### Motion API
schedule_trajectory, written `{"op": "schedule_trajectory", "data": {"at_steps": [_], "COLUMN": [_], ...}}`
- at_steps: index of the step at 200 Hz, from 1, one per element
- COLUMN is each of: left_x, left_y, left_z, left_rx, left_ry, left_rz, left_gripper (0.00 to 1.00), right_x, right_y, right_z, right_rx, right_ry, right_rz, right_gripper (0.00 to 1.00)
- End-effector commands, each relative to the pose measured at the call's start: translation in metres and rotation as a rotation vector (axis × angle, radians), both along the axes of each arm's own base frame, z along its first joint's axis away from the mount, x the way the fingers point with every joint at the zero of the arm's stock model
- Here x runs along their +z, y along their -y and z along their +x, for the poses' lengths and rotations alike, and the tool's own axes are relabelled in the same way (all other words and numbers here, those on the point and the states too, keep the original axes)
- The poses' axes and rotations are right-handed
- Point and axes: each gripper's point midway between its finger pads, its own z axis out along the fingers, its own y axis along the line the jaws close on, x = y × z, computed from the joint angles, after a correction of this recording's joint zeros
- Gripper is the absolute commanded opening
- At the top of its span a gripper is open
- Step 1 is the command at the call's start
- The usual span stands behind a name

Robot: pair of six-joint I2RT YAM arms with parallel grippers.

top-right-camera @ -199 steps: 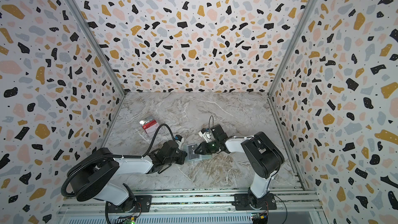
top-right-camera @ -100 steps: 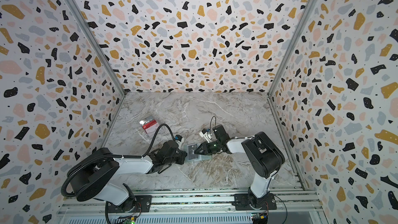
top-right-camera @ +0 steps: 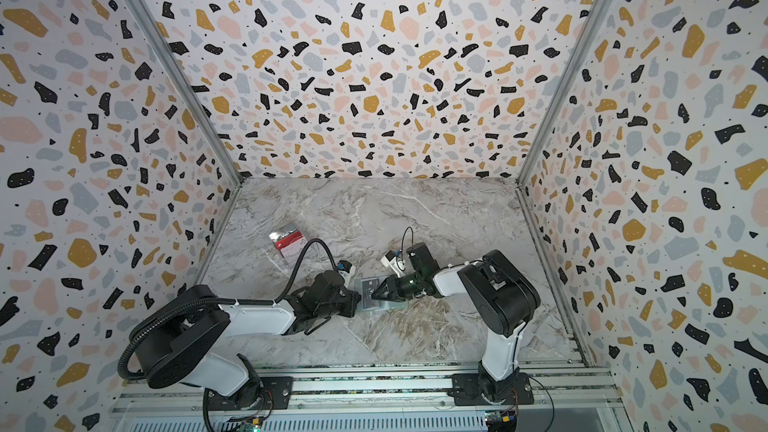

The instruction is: Take the credit cards out of the card holder

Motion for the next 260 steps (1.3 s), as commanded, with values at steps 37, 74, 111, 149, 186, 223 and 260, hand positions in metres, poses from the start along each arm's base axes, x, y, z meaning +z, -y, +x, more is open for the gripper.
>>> {"op": "schedule_trajectory", "data": {"at_steps": [37, 74, 111, 149, 186, 223, 260], "left_x": [-0.019, -0.020, -0.022, -0.023, -0.023, -0.023, -0.022], "left_y": [-0.017, -0.018, -0.020, -0.022, -0.022, -0.021, -0.021], "left_z": [-0.007, -0.007, -0.008, -0.008, -0.008, -0.008, -0.008], "left_rx": [0.014, 0.020, 0.030, 0.037, 0.037, 0.040, 0.043], "left_ry": [-0.045, -0.042, -0.045, -0.046, -0.045, -0.046, -0.046], "left_rz": [0.086, 0.088, 0.087, 0.088, 0.087, 0.084, 0.080], "left_gripper": [0.00, 0.00, 0.00, 0.00, 0.00, 0.00, 0.00], "right_x": [0.008, 0.006, 0.009, 0.016, 0.025, 0.028, 0.029], "right_y": [-0.023, -0.024, -0.020, -0.009, 0.000, 0.004, 0.010], "right_z": [-0.003, -0.003, -0.004, 0.000, 0.002, 0.001, 0.001], "right_rx": [0.044, 0.035, 0.027, 0.001, -0.017, -0.023, -0.041], "right_ry": [0.003, -0.001, 0.011, 0.025, 0.045, 0.049, 0.057], "right_rz": [0.046, 0.051, 0.060, 0.073, 0.092, 0.097, 0.095], "right_gripper": [0.35, 0.36, 0.36, 0.34, 0.33, 0.32, 0.31]}}
